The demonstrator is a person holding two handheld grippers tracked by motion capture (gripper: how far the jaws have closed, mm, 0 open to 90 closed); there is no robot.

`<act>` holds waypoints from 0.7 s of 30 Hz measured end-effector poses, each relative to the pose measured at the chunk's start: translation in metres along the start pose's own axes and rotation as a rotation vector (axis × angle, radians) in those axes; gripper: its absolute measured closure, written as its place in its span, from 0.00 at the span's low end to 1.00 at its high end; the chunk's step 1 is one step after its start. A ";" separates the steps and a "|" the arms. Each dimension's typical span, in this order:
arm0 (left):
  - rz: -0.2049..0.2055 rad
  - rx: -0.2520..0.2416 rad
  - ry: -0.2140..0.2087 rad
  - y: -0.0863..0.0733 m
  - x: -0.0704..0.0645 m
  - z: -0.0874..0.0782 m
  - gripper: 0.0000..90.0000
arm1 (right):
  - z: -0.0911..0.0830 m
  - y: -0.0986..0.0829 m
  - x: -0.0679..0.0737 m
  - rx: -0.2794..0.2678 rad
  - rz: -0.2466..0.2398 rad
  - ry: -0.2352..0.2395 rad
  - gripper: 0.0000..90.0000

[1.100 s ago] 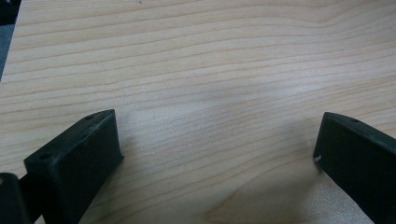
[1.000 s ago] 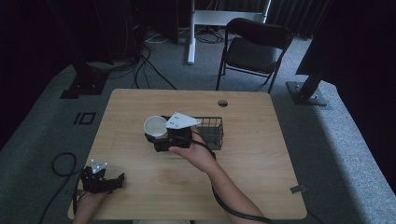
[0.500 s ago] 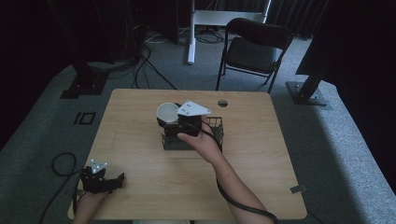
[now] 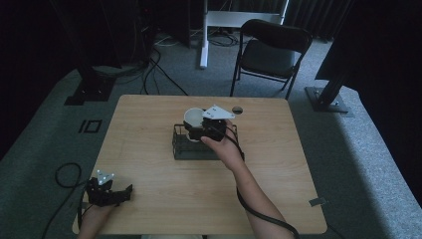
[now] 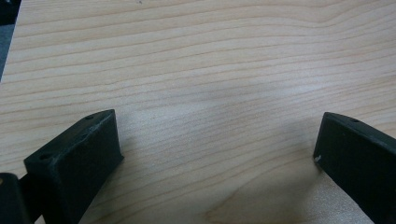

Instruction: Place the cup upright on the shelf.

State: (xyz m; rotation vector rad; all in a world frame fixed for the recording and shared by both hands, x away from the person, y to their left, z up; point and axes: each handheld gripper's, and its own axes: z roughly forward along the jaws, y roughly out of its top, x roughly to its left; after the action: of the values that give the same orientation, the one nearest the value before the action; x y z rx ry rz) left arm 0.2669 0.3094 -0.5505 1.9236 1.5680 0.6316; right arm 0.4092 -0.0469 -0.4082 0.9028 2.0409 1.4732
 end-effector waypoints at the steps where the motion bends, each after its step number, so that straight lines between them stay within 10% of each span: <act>1: 0.002 0.001 0.000 0.000 0.000 0.000 0.01 | 0.001 -0.003 -0.002 0.007 0.001 -0.007 0.22; 21: 0.003 0.002 0.000 0.000 0.000 0.000 0.01 | 0.016 -0.030 -0.013 0.071 0.034 -0.023 0.22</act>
State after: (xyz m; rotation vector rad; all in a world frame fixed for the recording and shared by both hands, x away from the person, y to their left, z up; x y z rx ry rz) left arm 0.2668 0.3096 -0.5504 1.9278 1.5667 0.6310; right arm 0.4217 -0.0522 -0.4424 0.9825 2.0820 1.4096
